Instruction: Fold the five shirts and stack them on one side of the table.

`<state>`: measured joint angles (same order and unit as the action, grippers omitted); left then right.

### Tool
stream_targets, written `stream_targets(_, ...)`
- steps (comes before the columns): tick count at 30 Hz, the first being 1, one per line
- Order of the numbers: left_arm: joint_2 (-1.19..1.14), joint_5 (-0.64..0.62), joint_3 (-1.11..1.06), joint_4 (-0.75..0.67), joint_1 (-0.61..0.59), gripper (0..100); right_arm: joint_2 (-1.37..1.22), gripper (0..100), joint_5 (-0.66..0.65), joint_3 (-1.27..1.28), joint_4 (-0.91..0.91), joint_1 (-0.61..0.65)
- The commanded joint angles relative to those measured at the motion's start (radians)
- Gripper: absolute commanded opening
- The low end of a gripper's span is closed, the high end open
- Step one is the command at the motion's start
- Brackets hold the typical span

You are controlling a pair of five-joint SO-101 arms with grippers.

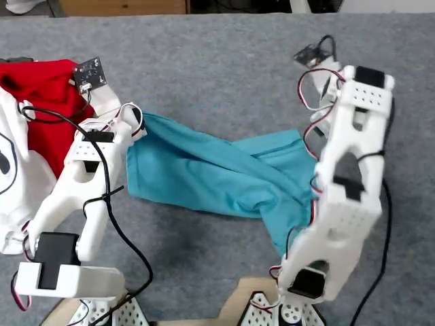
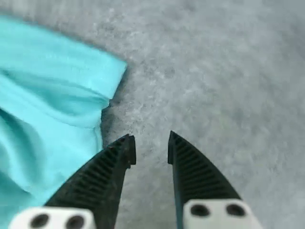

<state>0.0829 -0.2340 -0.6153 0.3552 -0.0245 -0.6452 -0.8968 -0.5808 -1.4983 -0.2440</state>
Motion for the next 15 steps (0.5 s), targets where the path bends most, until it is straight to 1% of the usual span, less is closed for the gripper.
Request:
stream_targets(1,0.008,0.006,0.006,-0.018,0.006,2,-0.151,13.6,-0.25,-0.326,-0.084,0.004)
stream_targets(4,0.007,0.008,0.005,-0.018,0.006,2,-0.257,13.6,-0.393,-0.516,-0.149,-0.002)
stream_targets(8,-0.019,0.008,0.009,-0.018,0.006,2,-0.374,13.7,-0.52,-0.694,-0.236,-0.002)
stream_targets(12,-0.088,0.008,0.046,-0.018,0.006,2,-0.479,13.7,-0.585,-0.822,-0.264,-0.002)
stream_targets(15,-0.128,0.008,0.08,-0.012,0.006,2,-0.539,13.7,-0.603,-0.908,-0.279,-0.002)
